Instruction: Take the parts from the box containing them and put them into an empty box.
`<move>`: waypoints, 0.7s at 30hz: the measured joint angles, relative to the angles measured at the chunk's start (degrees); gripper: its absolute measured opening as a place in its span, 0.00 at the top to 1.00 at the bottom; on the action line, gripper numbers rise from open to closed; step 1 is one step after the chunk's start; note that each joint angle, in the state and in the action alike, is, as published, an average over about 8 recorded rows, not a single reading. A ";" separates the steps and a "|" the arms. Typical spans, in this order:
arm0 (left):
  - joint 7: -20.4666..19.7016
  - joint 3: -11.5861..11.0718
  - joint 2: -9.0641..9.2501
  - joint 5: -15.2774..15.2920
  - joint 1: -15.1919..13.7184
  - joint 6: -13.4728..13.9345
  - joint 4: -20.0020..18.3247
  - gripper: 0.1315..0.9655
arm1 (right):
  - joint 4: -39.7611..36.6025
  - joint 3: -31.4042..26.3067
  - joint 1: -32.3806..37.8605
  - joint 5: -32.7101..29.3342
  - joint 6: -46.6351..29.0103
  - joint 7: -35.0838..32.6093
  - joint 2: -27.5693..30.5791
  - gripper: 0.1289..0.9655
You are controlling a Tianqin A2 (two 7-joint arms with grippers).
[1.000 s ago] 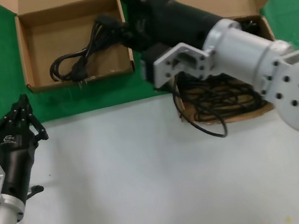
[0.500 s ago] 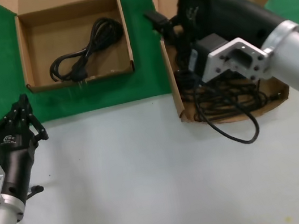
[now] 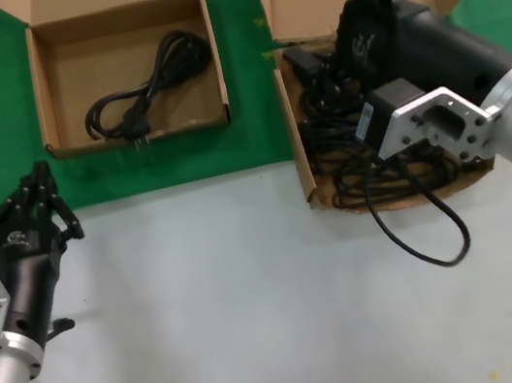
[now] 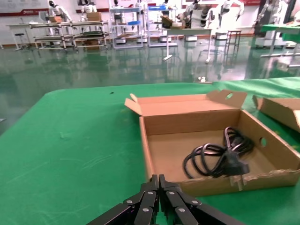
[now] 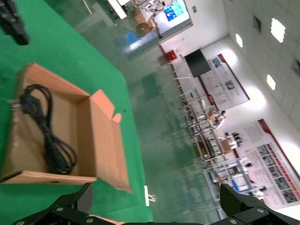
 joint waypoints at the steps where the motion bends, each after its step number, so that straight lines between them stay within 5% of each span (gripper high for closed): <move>1: 0.00 0.00 0.00 0.00 0.00 0.00 0.00 0.98 | -0.03 -0.01 -0.04 0.05 0.04 -0.01 0.03 0.04; 15: 0.09 -0.08 -0.01 -0.15 0.16 -0.16 0.01 0.88 | -1.68 1.07 -2.65 5.08 2.48 1.93 -0.32 0.00; 21: 0.16 -0.14 -0.02 -0.25 0.27 -0.28 0.02 0.75 | -2.83 1.86 -4.48 8.66 4.19 3.34 -0.60 0.00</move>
